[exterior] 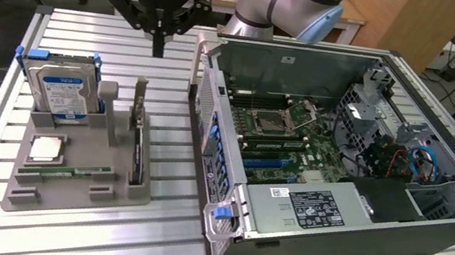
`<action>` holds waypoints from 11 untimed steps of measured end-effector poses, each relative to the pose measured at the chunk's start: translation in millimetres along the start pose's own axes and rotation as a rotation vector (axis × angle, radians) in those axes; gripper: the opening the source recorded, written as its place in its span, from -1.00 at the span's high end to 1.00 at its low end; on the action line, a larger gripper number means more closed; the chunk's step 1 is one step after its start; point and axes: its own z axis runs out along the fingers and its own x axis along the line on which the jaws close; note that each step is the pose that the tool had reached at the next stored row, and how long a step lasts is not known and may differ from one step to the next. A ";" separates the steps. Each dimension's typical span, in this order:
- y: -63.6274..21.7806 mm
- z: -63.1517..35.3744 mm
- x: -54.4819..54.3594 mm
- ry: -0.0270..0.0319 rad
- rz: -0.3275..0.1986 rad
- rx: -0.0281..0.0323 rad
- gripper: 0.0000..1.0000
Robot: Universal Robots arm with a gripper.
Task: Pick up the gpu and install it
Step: 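Reach for the gpu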
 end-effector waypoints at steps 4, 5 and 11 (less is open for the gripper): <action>-0.8 -0.3 9.7 0.0001 0.000 0.0001 0.79; -0.9 -0.4 12.0 0.0001 0.000 0.0001 0.79; -1.6 -0.5 21.2 0.0000 0.000 0.0000 0.79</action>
